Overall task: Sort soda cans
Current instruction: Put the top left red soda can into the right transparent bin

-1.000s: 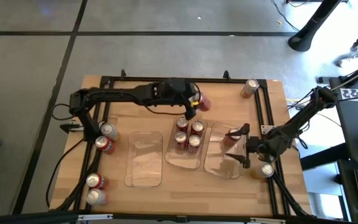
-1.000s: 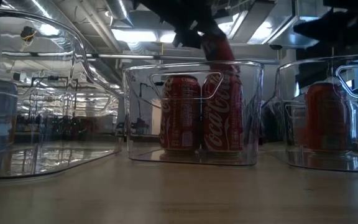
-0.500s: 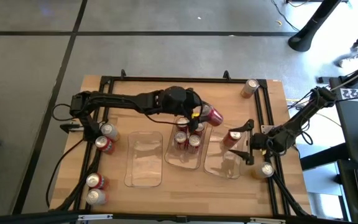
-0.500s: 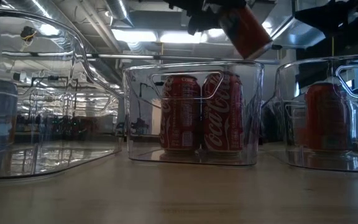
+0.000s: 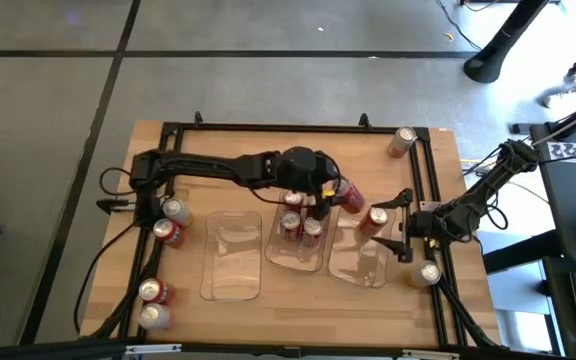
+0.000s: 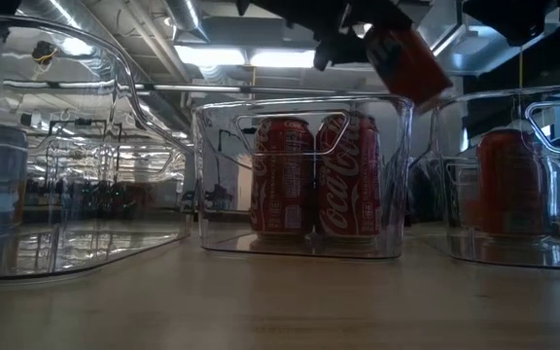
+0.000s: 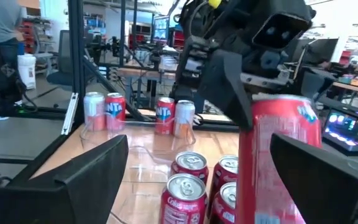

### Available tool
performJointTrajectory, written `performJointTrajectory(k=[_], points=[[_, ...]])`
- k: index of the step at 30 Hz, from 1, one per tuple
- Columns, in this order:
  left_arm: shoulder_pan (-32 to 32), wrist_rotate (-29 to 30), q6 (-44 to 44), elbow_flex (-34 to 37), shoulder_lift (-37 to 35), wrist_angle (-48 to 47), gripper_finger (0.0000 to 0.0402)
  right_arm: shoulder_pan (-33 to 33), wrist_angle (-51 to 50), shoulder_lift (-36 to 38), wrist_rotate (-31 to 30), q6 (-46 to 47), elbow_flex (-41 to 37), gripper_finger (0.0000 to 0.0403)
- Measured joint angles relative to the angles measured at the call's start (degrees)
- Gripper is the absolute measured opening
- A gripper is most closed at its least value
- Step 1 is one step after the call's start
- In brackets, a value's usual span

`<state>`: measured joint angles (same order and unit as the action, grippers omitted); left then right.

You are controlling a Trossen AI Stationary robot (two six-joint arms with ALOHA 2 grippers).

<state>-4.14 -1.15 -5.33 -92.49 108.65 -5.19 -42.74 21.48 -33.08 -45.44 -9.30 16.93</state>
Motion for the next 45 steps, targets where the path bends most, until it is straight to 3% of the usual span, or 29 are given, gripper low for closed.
performJointTrajectory(k=[14,45], points=[[1.11,0.03,1.81,-9.32,9.38,-6.55,0.0294,0.00,2.88,-0.02,0.03,-3.54,0.00,0.0390],[-0.11,-0.74,3.22,-9.48,18.47,-4.35,0.0294,-0.01,0.06,-0.04,0.05,-4.37,-0.07,0.0390]])
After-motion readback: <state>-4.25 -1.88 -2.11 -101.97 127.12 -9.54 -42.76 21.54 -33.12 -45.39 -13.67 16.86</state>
